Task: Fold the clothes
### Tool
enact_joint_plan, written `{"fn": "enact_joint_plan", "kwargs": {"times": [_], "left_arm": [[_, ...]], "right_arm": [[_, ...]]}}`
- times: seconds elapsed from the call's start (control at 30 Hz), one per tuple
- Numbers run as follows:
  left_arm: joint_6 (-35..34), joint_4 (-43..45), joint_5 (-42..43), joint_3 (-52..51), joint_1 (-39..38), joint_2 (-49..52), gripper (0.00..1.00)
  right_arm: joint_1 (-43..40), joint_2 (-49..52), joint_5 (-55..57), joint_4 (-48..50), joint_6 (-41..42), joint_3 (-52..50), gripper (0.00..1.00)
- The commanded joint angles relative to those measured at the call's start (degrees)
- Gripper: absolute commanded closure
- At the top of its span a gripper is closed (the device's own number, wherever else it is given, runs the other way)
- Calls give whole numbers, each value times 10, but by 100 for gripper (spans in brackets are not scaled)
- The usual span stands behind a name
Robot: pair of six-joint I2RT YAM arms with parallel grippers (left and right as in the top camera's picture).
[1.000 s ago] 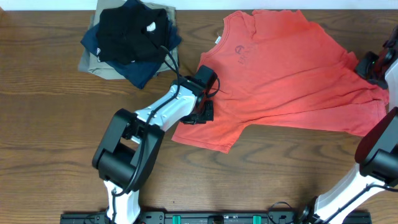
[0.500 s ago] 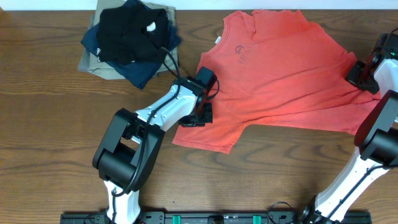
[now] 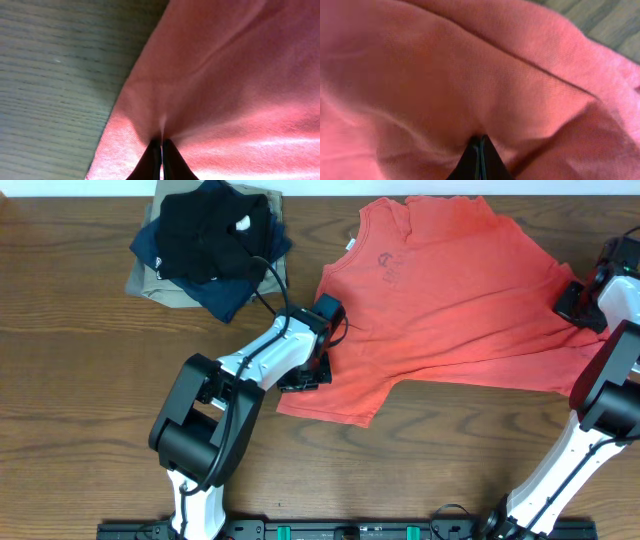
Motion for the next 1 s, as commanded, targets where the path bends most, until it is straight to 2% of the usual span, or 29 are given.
{"fn": "enact_joint_plan", "kwargs": {"times": [0.0,0.27,0.53,0.73,0.83,0.97], "left_arm": [[-10,-9,-21,-5,16,11,94],[-9,-28,-27,-6,67,11,94],[-7,-66,-93,-6,119,9,94],[24,-52,-92,2,104,-39,94],[62,-16,-55,2,66,-83,94],[96,63,70,2,8,-103,94]], "right_arm": [[-10,37,49,-6,-6,-6,99],[-43,37,72,5,-23,-6,99],[-85,37,72,19,-28,-5,99],[-88,37,67,-4,-27,22,99],[-80,37,67,-22,-27,41,99],[-64,37,67,-35,-27,52,99]]}}
